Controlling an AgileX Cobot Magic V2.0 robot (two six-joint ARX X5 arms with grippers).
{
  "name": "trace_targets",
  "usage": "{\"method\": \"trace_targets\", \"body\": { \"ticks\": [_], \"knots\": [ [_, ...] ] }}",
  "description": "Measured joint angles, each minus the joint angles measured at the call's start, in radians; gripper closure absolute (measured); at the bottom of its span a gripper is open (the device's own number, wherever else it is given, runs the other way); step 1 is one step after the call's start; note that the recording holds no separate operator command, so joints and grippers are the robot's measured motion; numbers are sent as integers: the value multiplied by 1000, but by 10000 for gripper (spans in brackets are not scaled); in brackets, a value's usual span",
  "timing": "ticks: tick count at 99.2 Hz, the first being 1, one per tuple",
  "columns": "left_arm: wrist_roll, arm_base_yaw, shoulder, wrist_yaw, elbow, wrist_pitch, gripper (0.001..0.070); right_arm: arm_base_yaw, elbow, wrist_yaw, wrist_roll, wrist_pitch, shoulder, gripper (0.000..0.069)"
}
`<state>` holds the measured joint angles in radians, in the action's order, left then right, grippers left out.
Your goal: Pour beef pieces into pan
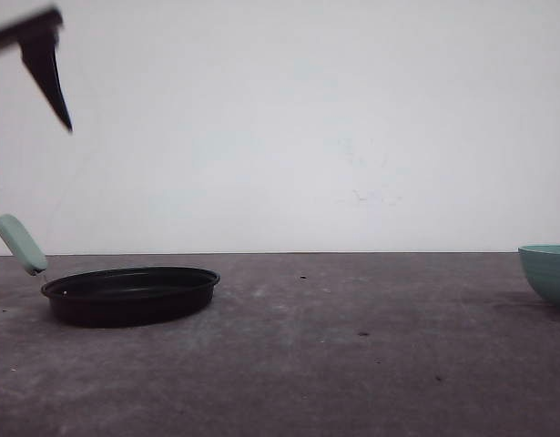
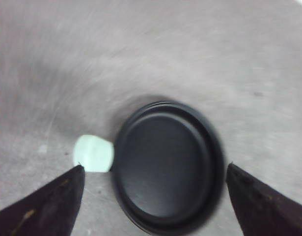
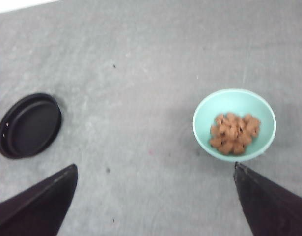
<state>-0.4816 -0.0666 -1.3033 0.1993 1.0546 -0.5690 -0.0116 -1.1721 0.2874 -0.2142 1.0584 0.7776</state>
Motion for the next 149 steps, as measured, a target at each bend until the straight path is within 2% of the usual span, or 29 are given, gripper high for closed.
{"method": "trace_targets", "body": {
  "ticks": [19,67,75,114,135,149],
  "knots": [
    [-44,0,-63,-21,-76,78,161,0,0,0,0,29,-47,58],
    [-69,1,-293,-36,-121,253,167,0,0,-30,0,113,-80,58],
    [-73,1,-314,-36,-121,269,220,0,0,-30,0,113,-82,58],
    [-84,0,-327,-35,-119,347,629,0,0,-32,-3,113,-84,77],
    [-84,-1,-327,-34,-119,356,636,0,0,-82,-3,100,-84,84],
    [-84,-1,-310,14,-119,360,638,0,0,-109,-2,68,-84,85]
  ]
}}
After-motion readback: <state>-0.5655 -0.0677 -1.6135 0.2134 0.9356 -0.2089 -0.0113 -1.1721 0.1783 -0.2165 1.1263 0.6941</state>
